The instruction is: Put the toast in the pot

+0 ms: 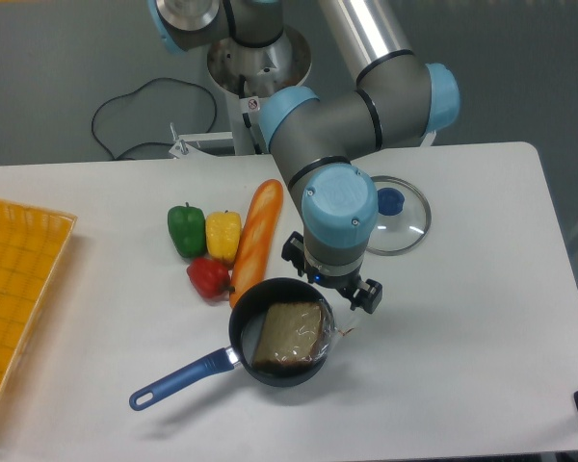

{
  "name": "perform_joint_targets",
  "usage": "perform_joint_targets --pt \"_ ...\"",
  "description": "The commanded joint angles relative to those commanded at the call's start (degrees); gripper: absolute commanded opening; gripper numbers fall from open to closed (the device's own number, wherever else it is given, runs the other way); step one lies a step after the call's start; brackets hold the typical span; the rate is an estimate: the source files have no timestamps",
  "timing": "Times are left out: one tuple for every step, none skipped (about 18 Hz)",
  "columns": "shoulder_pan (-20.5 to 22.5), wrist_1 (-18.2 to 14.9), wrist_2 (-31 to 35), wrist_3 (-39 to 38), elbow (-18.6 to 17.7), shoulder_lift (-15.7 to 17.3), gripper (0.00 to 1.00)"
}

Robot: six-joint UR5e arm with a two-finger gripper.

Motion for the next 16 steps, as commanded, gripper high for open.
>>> perform_joint_targets --pt "0.17 0.09 0.09 0.26 0.00 0.35 1.00" --pt "0.44 -0.09 0.26 0.87 0.00 0.88 1.00" --pt "0.70 -0.09 0.26 2.10 0.00 1.41 1.00" --pt "1.31 -0.17 0.26 4.02 0.00 2.02 1.00" --pt "1.93 -0.18 0.26 6.04 0.00 2.55 1.00" --pt "2.46 -0.18 0.26 7.46 0.00 3.08 1.00" --pt "2.81 -0.09 0.35 8.34 0.00 3.60 1.00" --pt "3.42 -0.09 0.35 9.13 0.00 4.13 1.00" --pt "4.30 -0.17 0.35 10.79 0.00 4.92 1.00" --pt "5.00 -0.35 0.35 12.99 0.00 5.36 1.00" --pt "5.79 -0.61 0.35 15.44 0.00 5.63 1.00" --pt "6.32 -0.79 0.44 18.17 -0.18 5.63 1.00" --pt "6.85 -0.79 0.53 20.89 -0.87 6.24 1.00" --pt "8.07 -0.79 0.44 23.27 -1.84 7.46 1.00" --pt "9.30 -0.79 0.44 25.81 -2.63 8.52 1.00" --pt "9.93 -0.79 0.44 28.19 -3.25 8.88 1.00"
